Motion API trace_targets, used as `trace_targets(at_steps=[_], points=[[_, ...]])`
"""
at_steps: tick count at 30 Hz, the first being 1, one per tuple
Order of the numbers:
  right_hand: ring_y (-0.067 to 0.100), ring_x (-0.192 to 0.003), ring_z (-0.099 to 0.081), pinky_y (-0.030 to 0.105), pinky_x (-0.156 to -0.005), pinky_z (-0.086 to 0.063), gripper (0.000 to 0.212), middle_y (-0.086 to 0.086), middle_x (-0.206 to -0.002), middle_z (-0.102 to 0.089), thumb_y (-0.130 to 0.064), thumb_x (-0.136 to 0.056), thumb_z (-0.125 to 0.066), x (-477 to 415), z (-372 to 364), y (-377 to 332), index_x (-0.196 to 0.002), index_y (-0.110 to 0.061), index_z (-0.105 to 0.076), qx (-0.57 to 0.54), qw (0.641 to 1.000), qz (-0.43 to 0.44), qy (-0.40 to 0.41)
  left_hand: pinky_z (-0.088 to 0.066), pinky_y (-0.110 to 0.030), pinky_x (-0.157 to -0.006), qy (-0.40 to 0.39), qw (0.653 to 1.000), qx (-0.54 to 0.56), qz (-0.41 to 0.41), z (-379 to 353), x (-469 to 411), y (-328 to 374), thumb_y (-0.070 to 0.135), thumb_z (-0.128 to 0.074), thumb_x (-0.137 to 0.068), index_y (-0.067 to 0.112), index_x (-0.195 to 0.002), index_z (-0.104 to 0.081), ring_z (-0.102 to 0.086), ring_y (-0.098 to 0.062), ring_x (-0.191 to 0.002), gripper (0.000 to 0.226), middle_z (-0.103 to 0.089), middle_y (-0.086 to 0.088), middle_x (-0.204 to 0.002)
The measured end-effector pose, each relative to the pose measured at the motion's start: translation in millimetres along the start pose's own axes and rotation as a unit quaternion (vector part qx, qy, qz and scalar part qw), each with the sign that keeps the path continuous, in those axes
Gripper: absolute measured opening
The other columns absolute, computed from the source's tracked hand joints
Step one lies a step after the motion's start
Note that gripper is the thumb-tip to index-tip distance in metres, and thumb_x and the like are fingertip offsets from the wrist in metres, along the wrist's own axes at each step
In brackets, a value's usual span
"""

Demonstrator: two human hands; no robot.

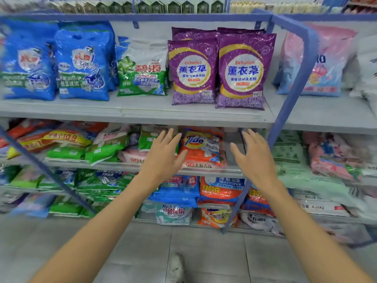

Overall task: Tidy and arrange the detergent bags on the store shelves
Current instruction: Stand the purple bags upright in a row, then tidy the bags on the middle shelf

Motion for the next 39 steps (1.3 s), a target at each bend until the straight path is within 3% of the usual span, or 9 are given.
trace_targets(at_steps=[11,15,21,27,31,39], points=[[0.025,-0.148,-0.033,0.038,-0.123,-0.024,0.061,0.009,-0.159,-0.042,-0.044,-0.104,-0.051,51.7,-52.9,-67.9,-0.153,-0.009,-0.041,-0.038,0.994,0.056,-0.085,-0.025,-0.039,-0.121,0.008,0.992,0.025,0.125,35.0,101.6,-63.7,0.042,-0.051,-0.104,0.012,-0.155,-0.039,-0.031,-0.028,-0.149,0.06,-0.042,-0.008,-0.159],[0.025,-0.15,-0.032,0.041,-0.123,-0.026,0.066,0.008,-0.16,-0.041,-0.05,-0.103,-0.048,55.9,-79.0,-111.4,-0.155,-0.01,-0.039,-0.046,0.991,0.075,-0.1,-0.027,-0.043,-0.124,0.009,0.984,0.04,0.171,48.6,122.4,-113.4,0.048,-0.05,-0.104,0.016,-0.157,-0.037,-0.027,-0.026,-0.152,0.063,-0.038,-0.006,-0.162],[0.024,-0.142,-0.041,0.039,-0.118,-0.031,0.062,0.008,-0.153,-0.048,-0.05,-0.105,-0.048,68.2,-114.9,-185.8,-0.15,-0.008,-0.045,-0.066,0.988,0.083,-0.113,-0.03,-0.042,-0.122,0.029,0.981,0.049,0.188,72.5,140.1,-170.7,0.048,-0.05,-0.103,0.013,-0.156,-0.037,-0.032,-0.024,-0.15,0.065,-0.042,-0.005,-0.16],[0.022,-0.145,-0.039,0.039,-0.12,-0.03,0.062,0.005,-0.157,-0.045,-0.047,-0.104,-0.051,70.0,-160.9,-260.0,-0.153,-0.012,-0.04,-0.073,0.986,0.092,-0.119,-0.029,-0.04,-0.122,0.038,0.979,0.067,0.186,91.5,143.5,-238.9,0.045,-0.051,-0.104,0.01,-0.156,-0.038,-0.034,-0.024,-0.149,0.064,-0.043,-0.007,-0.159],[0.025,-0.145,-0.04,0.046,-0.122,-0.031,0.063,0.007,-0.158,-0.044,-0.049,-0.104,-0.05,62.5,-186.3,-293.9,-0.154,-0.012,-0.039,-0.067,0.988,0.07,-0.124,-0.028,-0.038,-0.12,0.037,0.978,0.085,0.188,97.3,134.1,-278.0,0.046,-0.049,-0.104,0.009,-0.156,-0.036,-0.034,-0.025,-0.149,0.065,-0.043,-0.008,-0.159],[0.026,-0.144,-0.043,0.042,-0.117,-0.035,0.063,0.01,-0.158,-0.044,-0.045,-0.104,-0.051,18.5,-221.3,-325.9,-0.153,-0.009,-0.039,-0.093,0.987,0.006,-0.127,-0.043,-0.042,-0.106,-0.003,0.976,0.114,0.186,76.8,84.7,-325.4,0.043,-0.052,-0.103,0.003,-0.144,-0.049,-0.05,-0.032,-0.133,0.057,-0.058,-0.015,-0.141]])
Point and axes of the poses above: each hand's wrist, its own x-axis away from the middle knuckle, its own z-axis out of the back of the hand, y = z × x, the point moved 1 cm from there along -x, towards the middle knuckle
